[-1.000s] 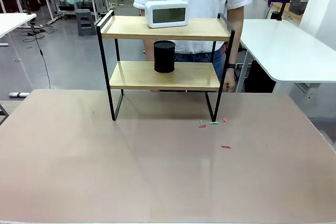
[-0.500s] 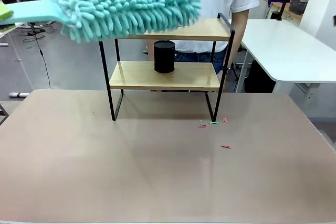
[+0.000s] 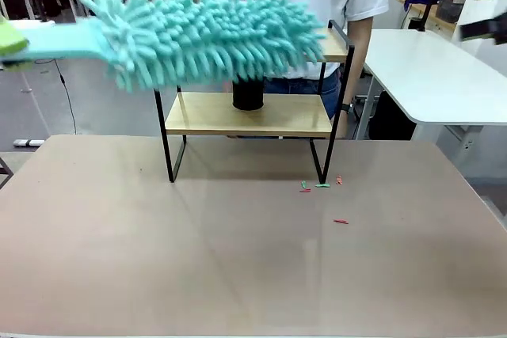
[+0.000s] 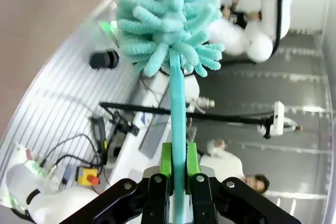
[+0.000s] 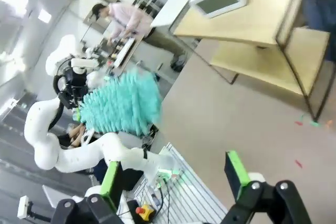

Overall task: Clean the shelf.
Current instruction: Hand the Duster back to the human.

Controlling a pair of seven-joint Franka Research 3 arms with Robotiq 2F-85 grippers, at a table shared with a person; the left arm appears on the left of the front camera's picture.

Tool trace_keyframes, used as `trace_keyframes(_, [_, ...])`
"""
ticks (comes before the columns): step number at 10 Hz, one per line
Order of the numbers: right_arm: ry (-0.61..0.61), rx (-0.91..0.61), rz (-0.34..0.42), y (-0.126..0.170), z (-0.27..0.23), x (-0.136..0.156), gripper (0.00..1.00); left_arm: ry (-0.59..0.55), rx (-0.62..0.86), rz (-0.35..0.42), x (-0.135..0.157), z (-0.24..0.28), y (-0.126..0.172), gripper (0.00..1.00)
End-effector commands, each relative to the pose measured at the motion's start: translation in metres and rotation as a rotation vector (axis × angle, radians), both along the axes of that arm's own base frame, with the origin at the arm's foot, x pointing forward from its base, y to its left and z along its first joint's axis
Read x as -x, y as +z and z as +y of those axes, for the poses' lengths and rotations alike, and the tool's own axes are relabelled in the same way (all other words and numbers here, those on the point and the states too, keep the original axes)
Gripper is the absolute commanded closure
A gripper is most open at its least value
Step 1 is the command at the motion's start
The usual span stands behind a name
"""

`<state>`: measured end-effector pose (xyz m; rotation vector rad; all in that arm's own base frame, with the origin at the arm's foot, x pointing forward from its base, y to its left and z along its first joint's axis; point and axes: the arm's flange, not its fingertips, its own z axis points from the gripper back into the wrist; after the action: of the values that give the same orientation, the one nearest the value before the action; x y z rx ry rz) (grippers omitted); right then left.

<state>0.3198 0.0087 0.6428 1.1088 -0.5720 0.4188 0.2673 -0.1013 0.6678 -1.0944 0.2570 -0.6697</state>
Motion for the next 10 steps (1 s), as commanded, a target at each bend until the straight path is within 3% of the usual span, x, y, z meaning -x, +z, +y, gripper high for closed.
trace_keyframes(1, [0.137, -0.02, 0.028, -0.003, 0.04, -0.031, 0.0, -0.135, -0.015, 0.042, -0.002, -0.022, -0.006, 0.88])
trace_keyframes(4, [0.291, -0.024, 0.167, -0.038, 0.107, -0.049, 0.0, -0.263, 0.026, 0.032, 0.005, -0.058, -0.007, 0.88])
trace_keyframes(6, [0.457, -0.064, 0.262, -0.056, 0.143, -0.036, 0.0, -0.282, 0.02, 0.039, 0.003, -0.068, -0.009, 0.88])
trace_keyframes(10, [0.624, -0.069, 0.363, -0.066, 0.152, -0.006, 0.0, -0.279, 0.014, 0.071, -0.003, -0.07, -0.016, 0.88])
